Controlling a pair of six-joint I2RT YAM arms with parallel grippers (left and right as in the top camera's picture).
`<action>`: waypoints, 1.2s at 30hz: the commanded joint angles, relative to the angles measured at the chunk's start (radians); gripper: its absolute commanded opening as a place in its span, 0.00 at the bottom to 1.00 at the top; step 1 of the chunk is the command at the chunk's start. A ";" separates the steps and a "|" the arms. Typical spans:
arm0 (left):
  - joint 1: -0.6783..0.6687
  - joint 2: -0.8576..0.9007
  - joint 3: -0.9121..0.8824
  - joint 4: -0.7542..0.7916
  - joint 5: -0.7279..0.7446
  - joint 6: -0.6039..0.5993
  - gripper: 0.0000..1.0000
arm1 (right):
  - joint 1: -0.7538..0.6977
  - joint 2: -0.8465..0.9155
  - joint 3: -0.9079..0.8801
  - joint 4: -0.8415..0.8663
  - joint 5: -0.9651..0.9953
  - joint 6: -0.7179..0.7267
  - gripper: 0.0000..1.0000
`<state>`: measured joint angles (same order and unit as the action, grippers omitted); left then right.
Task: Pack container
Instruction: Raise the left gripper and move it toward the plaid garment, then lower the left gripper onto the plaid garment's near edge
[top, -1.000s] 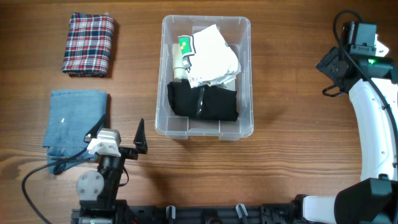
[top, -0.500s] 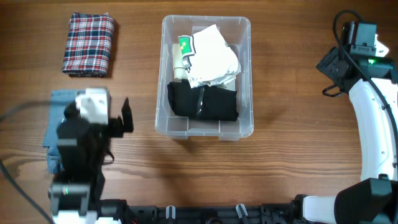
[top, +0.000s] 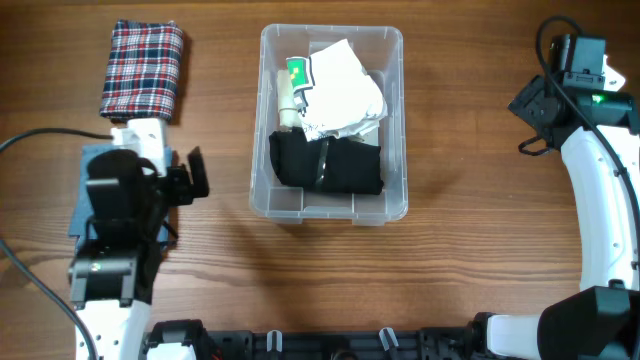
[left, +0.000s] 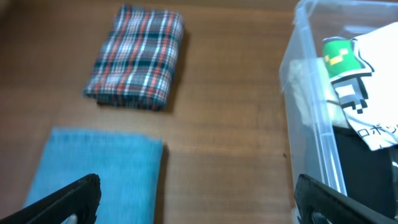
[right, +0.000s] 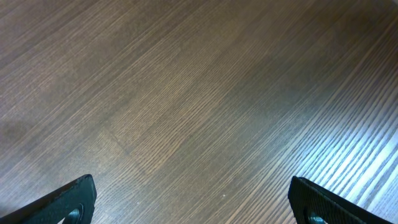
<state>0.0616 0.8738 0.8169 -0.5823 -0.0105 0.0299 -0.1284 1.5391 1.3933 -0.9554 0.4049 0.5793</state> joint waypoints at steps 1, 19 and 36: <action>0.135 0.084 0.143 -0.108 0.178 -0.063 1.00 | -0.005 0.008 -0.010 0.003 0.013 0.004 1.00; 0.362 0.389 0.423 -0.287 0.278 -0.195 1.00 | -0.005 0.008 -0.010 0.003 0.013 0.004 1.00; 0.315 0.842 0.780 -0.131 0.370 -0.046 1.00 | -0.005 0.008 -0.010 0.003 0.013 0.004 1.00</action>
<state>0.4118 1.7023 1.5684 -0.8036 0.3088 -0.1249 -0.1284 1.5391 1.3933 -0.9558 0.4049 0.5793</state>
